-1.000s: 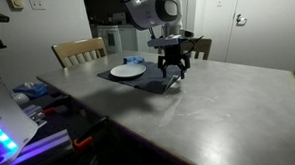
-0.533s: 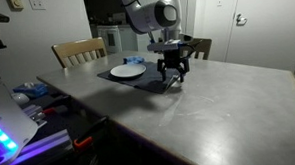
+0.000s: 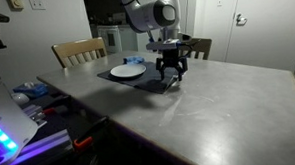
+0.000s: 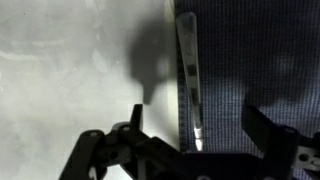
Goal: Put the silver fork on top of the white plate
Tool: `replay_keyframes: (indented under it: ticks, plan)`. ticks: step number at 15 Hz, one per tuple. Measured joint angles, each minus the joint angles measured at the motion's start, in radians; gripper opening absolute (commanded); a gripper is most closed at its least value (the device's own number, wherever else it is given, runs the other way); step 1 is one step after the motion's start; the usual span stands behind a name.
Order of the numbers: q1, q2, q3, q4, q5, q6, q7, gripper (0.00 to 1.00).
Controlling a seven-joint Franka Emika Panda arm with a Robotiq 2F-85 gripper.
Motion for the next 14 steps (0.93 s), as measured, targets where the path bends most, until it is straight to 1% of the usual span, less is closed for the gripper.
replay_keyframes:
  ticks: [1,2,3,4,7,8,9,10,11,12,14]
  plan:
    - [-0.001,0.000,0.001,0.003,0.007,-0.001,-0.003,0.85]
    - [-0.002,0.000,0.002,0.007,0.011,-0.002,-0.006,0.70]
    - [-0.004,0.000,0.003,0.010,0.015,-0.002,-0.009,0.65]
    - [-0.006,0.000,0.004,0.012,0.018,-0.002,-0.011,0.58]
    - [-0.013,0.000,0.009,0.021,0.028,-0.005,-0.022,0.43]
    - [-0.015,0.000,0.010,0.024,0.030,-0.006,-0.024,0.40]
    - [-0.017,0.000,0.011,0.027,0.031,-0.007,-0.025,0.34]
    - [-0.018,0.000,0.011,0.029,0.031,-0.009,-0.027,0.38]
    - [-0.019,0.000,0.012,0.031,0.031,-0.010,-0.028,0.36]
    - [-0.020,0.000,0.013,0.033,0.032,-0.011,-0.029,0.37]
    - [-0.022,0.000,0.015,0.037,0.032,-0.012,-0.030,0.36]
